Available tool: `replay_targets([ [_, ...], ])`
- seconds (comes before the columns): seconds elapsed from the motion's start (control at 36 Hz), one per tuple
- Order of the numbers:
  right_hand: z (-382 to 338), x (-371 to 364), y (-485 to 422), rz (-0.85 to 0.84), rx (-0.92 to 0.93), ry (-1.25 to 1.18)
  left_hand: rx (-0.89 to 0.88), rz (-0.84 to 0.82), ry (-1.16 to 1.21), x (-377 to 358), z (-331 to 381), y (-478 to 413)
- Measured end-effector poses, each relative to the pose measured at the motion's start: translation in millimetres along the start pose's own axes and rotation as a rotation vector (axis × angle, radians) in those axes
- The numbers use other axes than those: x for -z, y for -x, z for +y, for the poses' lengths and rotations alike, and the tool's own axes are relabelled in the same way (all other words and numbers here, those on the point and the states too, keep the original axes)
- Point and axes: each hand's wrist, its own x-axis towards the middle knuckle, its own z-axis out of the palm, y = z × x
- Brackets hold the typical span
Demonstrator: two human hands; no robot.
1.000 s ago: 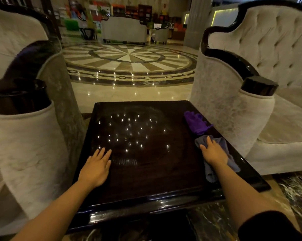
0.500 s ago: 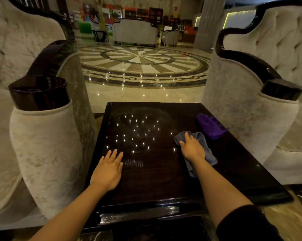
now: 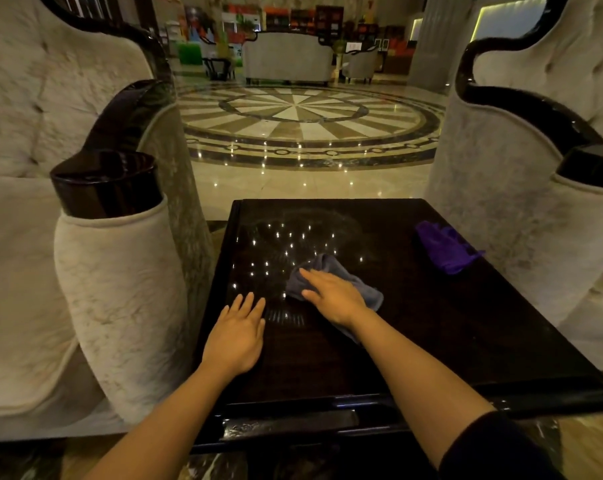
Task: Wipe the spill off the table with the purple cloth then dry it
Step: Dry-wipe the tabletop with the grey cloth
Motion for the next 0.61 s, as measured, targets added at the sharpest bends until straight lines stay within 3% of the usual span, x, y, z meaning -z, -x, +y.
replay_targets([
  [0.33,-39.2,-13.4,78.1,-0.062,0.302,-0.029,-0.009,-0.035,-0.067,5.4,3.8,7.8],
  [0.61,-46.5,-24.1,140.2,-0.009,0.420,-0.104,0.028,-0.062,-0.086,9.6,11.5,7.1],
])
